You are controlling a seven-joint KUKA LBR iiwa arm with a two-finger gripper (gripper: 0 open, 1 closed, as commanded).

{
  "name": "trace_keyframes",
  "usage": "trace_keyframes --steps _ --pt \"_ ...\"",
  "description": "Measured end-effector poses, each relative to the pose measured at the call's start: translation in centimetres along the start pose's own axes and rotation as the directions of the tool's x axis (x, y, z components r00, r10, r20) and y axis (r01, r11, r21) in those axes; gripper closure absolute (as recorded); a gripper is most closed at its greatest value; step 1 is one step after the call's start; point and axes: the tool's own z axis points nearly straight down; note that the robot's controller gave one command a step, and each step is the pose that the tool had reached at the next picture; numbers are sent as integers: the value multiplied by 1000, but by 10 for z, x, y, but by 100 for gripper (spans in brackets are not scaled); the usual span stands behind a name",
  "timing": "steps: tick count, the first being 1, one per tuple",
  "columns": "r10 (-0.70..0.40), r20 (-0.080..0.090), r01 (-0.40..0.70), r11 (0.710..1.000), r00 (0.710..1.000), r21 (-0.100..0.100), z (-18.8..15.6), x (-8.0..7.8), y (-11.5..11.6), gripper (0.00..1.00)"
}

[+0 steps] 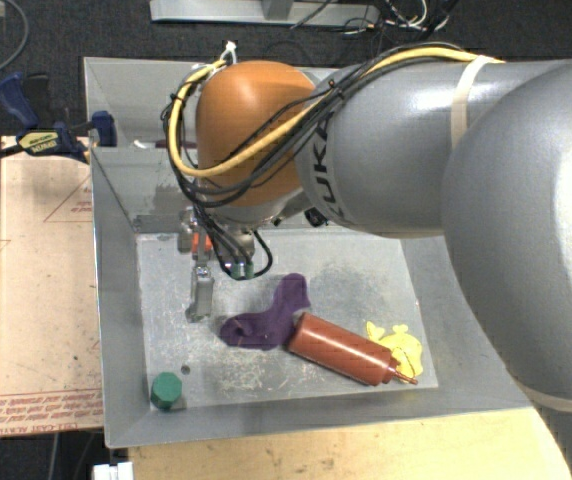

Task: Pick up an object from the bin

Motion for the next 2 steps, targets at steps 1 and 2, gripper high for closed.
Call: trace_keyframes --steps 1,2 --pt "3 7 -3 1000 1000 -2 -5 -2 -1 0" --pt "3 7 -3 1000 1000 -1 -5 -2 -1 0"
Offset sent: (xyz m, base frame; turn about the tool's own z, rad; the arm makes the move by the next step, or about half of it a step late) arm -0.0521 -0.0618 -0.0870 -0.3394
